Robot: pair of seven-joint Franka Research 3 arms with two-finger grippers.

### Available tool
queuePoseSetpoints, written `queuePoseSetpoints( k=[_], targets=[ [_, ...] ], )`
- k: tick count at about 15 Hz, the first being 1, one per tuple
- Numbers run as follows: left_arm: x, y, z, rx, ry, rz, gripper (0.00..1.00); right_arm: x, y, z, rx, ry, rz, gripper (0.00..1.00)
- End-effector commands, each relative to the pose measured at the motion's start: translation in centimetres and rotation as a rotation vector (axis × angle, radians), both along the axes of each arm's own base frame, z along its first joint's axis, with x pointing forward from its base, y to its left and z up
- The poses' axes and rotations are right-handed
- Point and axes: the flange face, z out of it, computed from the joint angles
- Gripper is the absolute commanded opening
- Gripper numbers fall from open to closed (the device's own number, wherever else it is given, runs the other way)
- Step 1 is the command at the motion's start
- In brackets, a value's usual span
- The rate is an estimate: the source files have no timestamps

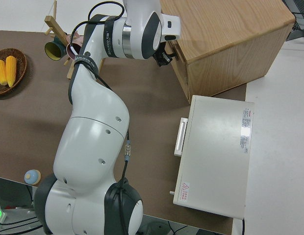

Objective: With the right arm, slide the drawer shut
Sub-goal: 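Press the drawer fully shut with the right gripper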

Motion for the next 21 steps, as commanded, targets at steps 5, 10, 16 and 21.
queuePoseSetpoints(
  k=[5,10,16,21],
  targets=[
    [0.4,0.0,0.3,0.017,-0.008,-0.006,1.00,0.4,0.0,-0.1,0.018,-0.012,0.022,0.000],
    [0.4,0.0,0.3,0.017,-0.008,-0.006,1.00,-0.4,2.9,-0.1,0.011,0.048,0.073,0.000],
    [0.4,0.0,0.3,0.017,-0.008,-0.006,1.00,-3.5,6.9,3.1,0.015,0.132,0.244,0.000],
    [0.4,0.0,0.3,0.018,-0.008,-0.006,1.00,-7.8,7.9,6.2,0.024,0.174,0.461,0.000]
  ],
)
